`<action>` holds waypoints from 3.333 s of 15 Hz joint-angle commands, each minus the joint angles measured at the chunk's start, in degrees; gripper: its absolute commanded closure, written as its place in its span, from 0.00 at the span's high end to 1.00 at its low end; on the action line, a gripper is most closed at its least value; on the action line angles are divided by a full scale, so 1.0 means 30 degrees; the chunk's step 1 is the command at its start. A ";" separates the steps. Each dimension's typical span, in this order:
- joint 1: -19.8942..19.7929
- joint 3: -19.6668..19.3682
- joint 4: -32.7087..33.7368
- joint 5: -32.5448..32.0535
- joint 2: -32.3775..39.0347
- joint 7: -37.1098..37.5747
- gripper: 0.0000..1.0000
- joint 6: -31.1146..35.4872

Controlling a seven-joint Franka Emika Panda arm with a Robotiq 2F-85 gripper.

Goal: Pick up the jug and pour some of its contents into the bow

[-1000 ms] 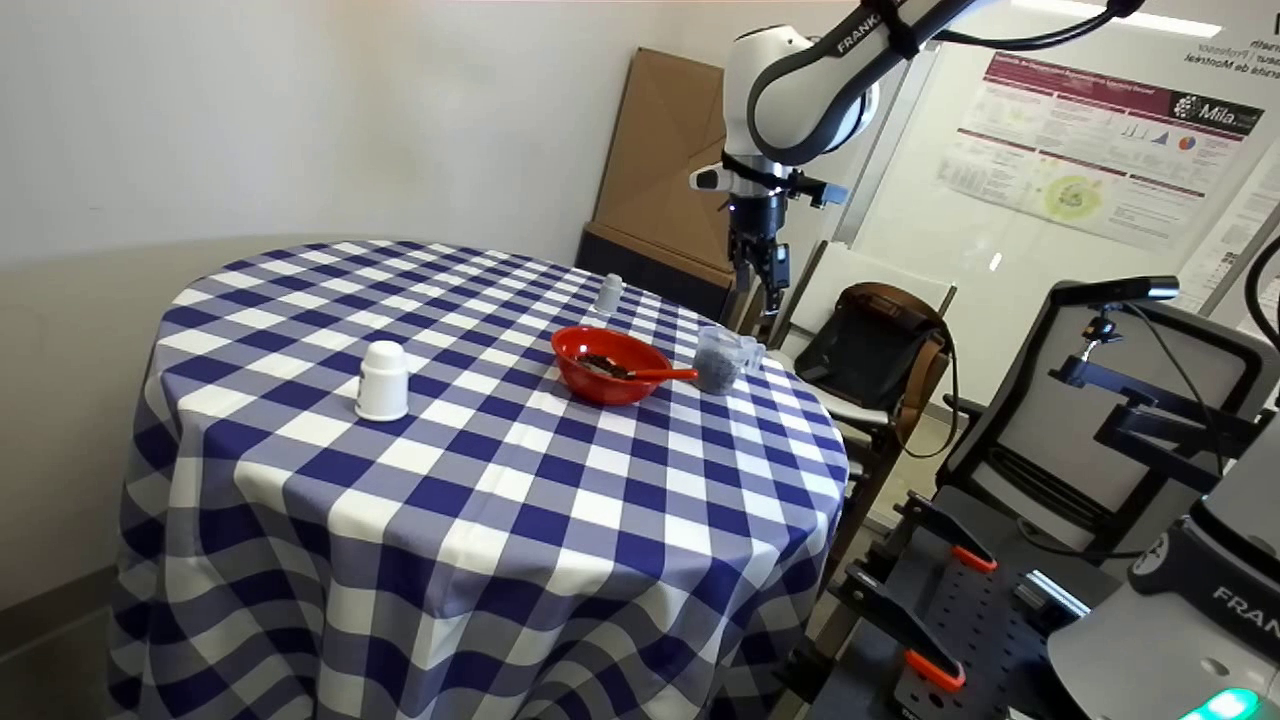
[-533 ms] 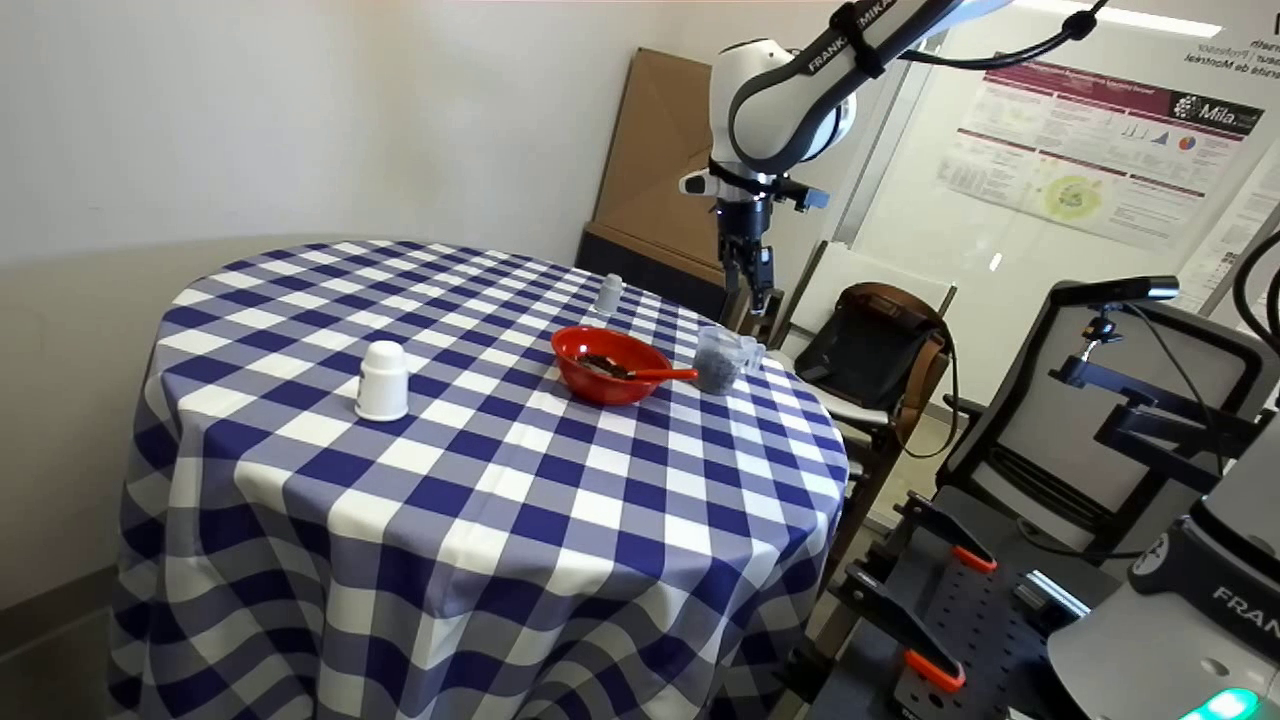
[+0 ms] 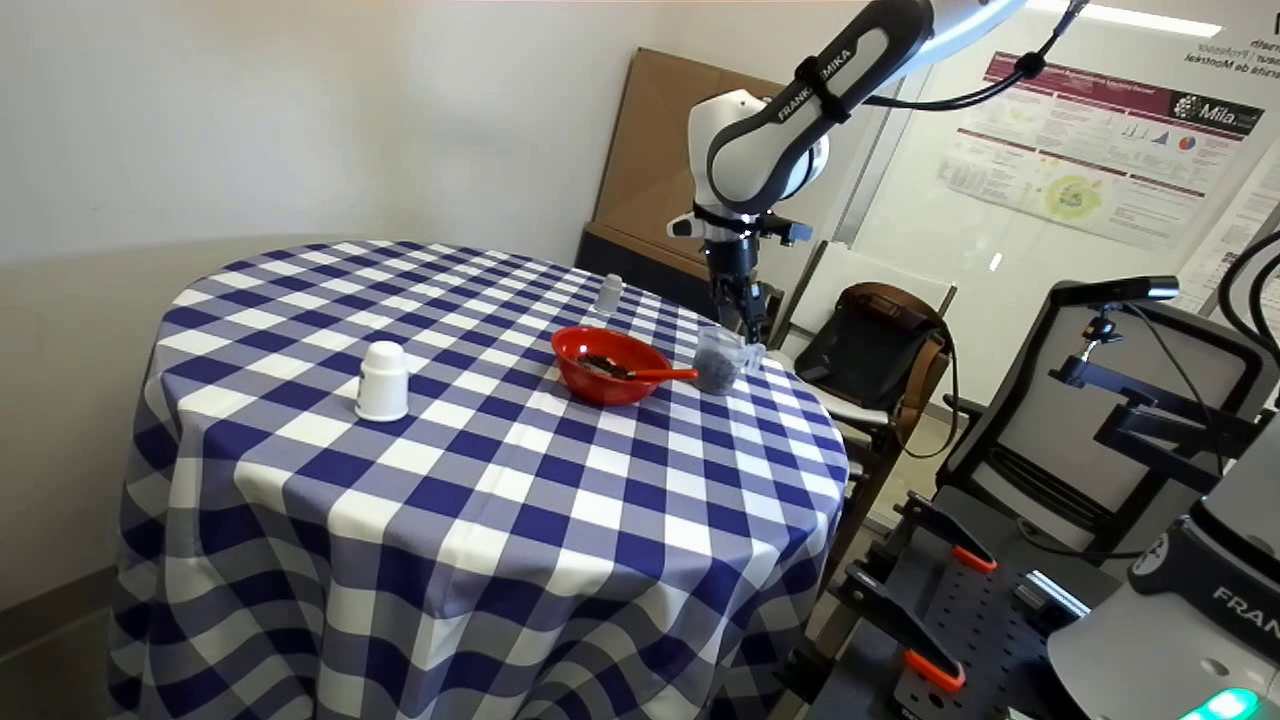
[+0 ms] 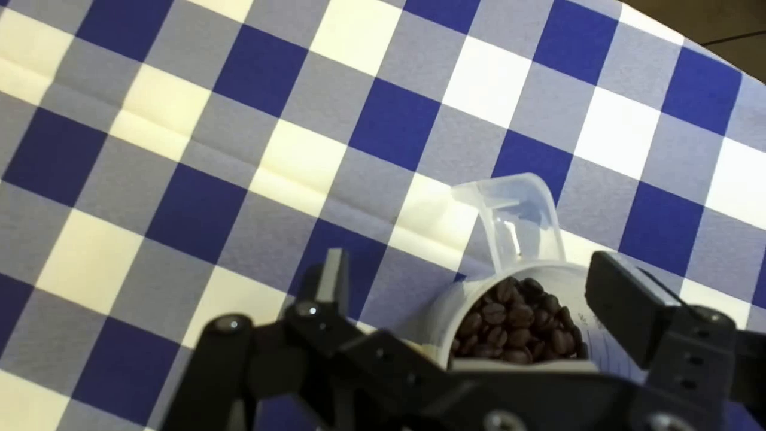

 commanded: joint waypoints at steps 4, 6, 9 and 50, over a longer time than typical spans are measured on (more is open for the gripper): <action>-0.0242 -0.0022 0.0011 0.0247 -0.0348 -0.0206 1.00 -0.0823; -0.0350 0.0063 -0.0194 0.0343 -0.0458 -0.0387 1.00 -0.0913; -0.0453 0.0177 -0.0596 0.0407 -0.0723 -0.0704 1.00 -0.0852; -0.0063 0.0253 -0.1236 0.1031 -0.1163 -0.3931 0.13 -0.0421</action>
